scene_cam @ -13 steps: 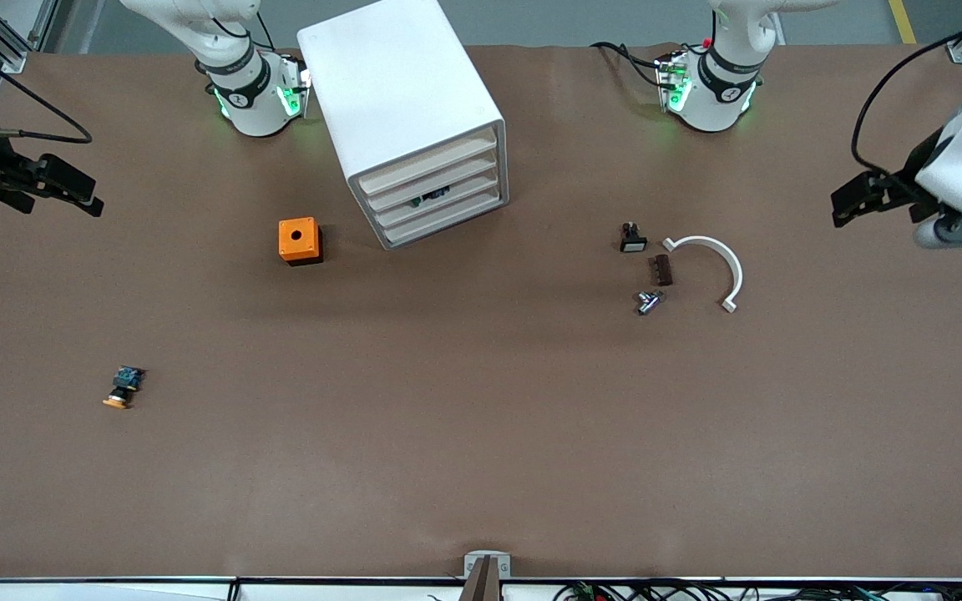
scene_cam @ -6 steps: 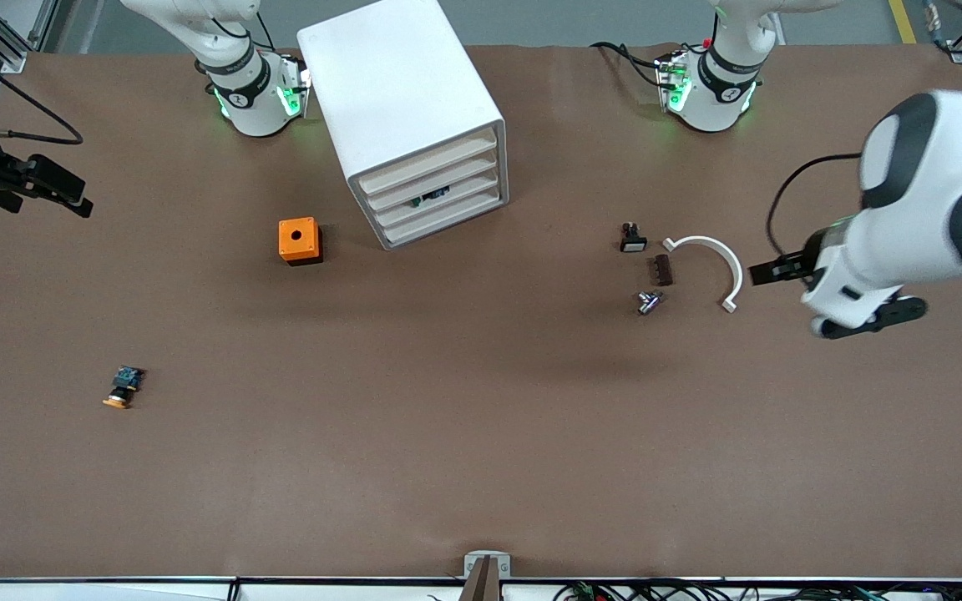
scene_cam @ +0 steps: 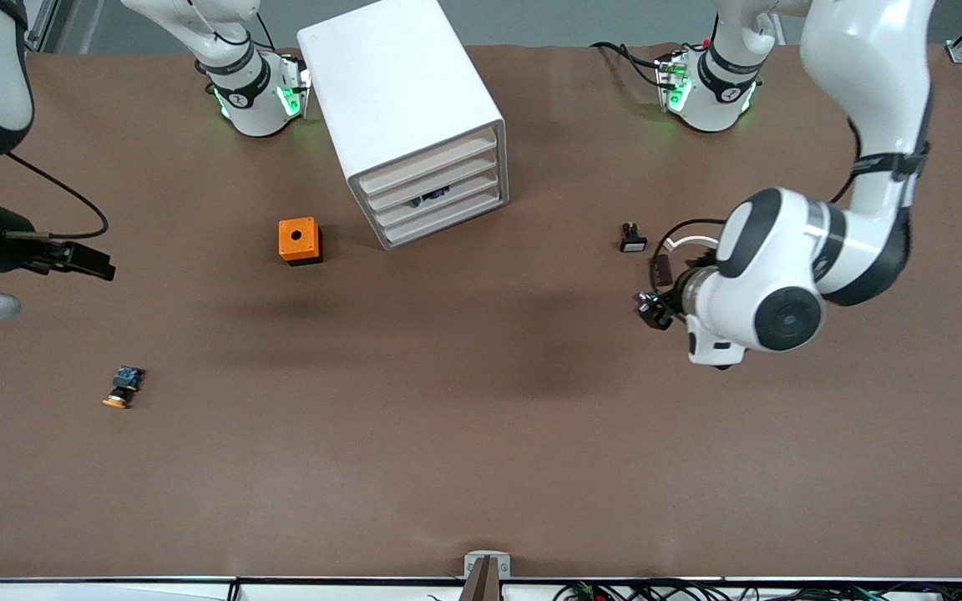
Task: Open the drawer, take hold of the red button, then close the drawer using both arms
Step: 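Reach the left gripper toward the drawer handle while the right gripper approaches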
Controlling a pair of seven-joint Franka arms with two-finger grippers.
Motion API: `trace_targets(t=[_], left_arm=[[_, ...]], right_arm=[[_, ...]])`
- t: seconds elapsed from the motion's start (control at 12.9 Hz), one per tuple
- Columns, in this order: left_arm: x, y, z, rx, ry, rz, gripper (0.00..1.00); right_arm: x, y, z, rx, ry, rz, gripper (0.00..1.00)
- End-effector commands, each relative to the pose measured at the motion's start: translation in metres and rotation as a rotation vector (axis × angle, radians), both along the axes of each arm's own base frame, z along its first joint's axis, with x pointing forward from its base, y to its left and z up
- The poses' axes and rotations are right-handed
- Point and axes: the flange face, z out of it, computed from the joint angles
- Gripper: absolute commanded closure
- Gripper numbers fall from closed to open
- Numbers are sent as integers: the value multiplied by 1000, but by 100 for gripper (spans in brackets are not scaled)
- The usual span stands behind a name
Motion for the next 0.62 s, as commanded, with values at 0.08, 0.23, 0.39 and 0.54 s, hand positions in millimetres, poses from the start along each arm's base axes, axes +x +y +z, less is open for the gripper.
trace_targets(t=[0.08, 0.23, 0.39, 0.54], left_arm=[[-6, -63, -33, 85, 79, 325, 0], [-10, -77, -51, 71, 264, 577, 0], [-24, -106, -57, 26, 364, 616, 0], [-51, -142, -63, 73, 440, 642, 0]], right_arm=[[0, 17, 14, -24, -12, -85, 0], [0, 44, 15, -27, -14, -173, 0], [-4, 87, 16, 14, -5, -281, 0], [-8, 138, 21, 54, -15, -384, 0]])
